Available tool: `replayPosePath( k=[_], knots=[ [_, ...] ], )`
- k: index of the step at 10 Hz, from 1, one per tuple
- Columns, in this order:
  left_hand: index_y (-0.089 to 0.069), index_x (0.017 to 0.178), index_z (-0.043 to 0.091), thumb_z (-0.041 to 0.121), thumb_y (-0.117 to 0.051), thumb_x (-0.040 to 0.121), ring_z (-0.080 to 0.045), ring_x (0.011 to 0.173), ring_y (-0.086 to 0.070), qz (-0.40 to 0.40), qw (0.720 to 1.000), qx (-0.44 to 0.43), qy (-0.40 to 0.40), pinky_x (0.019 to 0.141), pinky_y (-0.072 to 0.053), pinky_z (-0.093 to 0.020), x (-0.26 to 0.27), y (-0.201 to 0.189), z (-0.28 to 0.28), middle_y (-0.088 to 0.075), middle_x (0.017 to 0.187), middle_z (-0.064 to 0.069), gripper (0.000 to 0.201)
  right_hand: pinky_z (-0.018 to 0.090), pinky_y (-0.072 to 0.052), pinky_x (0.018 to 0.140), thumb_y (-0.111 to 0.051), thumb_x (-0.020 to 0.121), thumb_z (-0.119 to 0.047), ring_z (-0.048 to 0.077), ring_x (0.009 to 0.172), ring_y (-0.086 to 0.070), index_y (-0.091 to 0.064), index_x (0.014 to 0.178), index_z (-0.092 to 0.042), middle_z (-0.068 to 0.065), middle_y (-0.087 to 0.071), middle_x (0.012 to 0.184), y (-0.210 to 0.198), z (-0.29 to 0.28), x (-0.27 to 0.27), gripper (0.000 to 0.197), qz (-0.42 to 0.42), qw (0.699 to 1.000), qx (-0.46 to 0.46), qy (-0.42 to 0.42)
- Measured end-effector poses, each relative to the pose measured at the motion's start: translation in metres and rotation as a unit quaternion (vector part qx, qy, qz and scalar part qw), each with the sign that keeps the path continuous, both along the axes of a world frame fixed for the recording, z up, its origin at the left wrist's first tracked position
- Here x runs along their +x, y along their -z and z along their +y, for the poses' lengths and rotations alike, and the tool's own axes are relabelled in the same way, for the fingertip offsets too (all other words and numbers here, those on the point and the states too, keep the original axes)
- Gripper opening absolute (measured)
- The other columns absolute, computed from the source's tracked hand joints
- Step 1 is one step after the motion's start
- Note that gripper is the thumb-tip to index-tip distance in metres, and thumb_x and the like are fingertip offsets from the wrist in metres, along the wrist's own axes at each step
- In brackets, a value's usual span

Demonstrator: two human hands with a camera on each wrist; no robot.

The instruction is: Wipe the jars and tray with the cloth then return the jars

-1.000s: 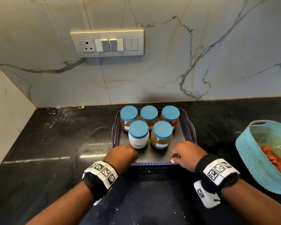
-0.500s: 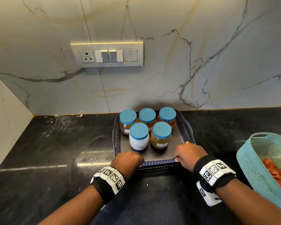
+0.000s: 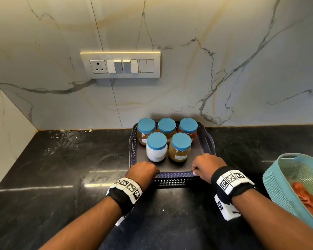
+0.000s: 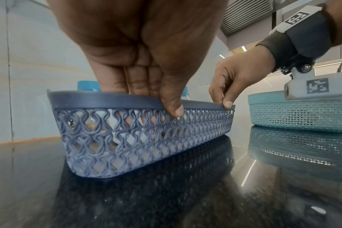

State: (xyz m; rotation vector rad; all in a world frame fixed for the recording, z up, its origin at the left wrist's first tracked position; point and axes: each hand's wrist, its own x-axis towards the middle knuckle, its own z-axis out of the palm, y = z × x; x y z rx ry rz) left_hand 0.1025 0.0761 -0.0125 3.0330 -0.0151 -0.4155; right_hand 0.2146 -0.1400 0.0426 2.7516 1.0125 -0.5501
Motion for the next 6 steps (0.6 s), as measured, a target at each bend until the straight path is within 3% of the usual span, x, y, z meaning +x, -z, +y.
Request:
replayPosePath(
  k=[1,2,3,4,6],
  knots=[
    [-0.068,0.124,0.027,0.017,-0.058,0.095,-0.031,0.109,-0.068,0.003,1.000,0.009,-0.006,0.094,-0.056,-0.043,0.002,-0.006,0.000,-0.072,0.117,-0.005,0.033,0.037,-0.055,0.085,-0.059,0.094,-0.032,0.025,0.099,-0.064,-0.072,0.100,-0.029,0.001,-0.069,0.107,-0.005,0.003,0.001,0.014,-0.001,1.000,0.000,0.006],
    [-0.068,0.119,0.023,0.021,-0.054,0.099,-0.034,0.105,-0.068,0.001,0.999,0.040,-0.012,0.087,-0.057,-0.042,0.001,-0.012,-0.005,-0.071,0.111,-0.009,0.024,0.038,-0.055,0.086,-0.057,0.094,-0.029,0.028,0.100,-0.064,-0.071,0.101,-0.028,0.004,-0.068,0.109,-0.007,0.006,-0.004,0.016,-0.008,1.000,-0.012,0.013],
    [-0.066,0.122,0.023,0.035,-0.052,0.101,-0.031,0.108,-0.067,-0.019,0.999,0.033,-0.022,0.087,-0.056,-0.041,-0.004,-0.016,-0.006,-0.070,0.117,-0.007,0.028,0.039,-0.054,0.089,-0.055,0.094,-0.029,0.029,0.107,-0.063,-0.067,0.110,-0.028,0.005,-0.066,0.116,-0.006,0.006,-0.009,0.020,-0.015,1.000,-0.009,0.020],
    [-0.058,0.134,0.022,0.044,-0.054,0.098,-0.026,0.115,-0.064,-0.063,0.998,-0.002,-0.032,0.089,-0.057,-0.041,-0.014,-0.021,-0.003,-0.065,0.129,-0.003,0.043,0.041,-0.053,0.093,-0.054,0.095,-0.036,0.028,0.114,-0.060,-0.058,0.125,-0.026,0.005,-0.063,0.125,-0.007,0.001,-0.015,0.032,-0.008,0.999,0.028,0.046],
    [-0.046,0.146,0.021,0.038,-0.062,0.094,-0.026,0.131,-0.054,-0.150,0.987,-0.011,-0.050,0.098,-0.054,-0.046,-0.029,-0.029,-0.015,-0.053,0.147,-0.004,0.056,0.044,-0.049,0.100,-0.063,0.091,-0.034,0.026,0.125,-0.052,-0.044,0.141,-0.024,0.002,-0.049,0.142,-0.002,-0.016,-0.030,0.055,-0.053,0.983,0.167,0.059]
  ],
)
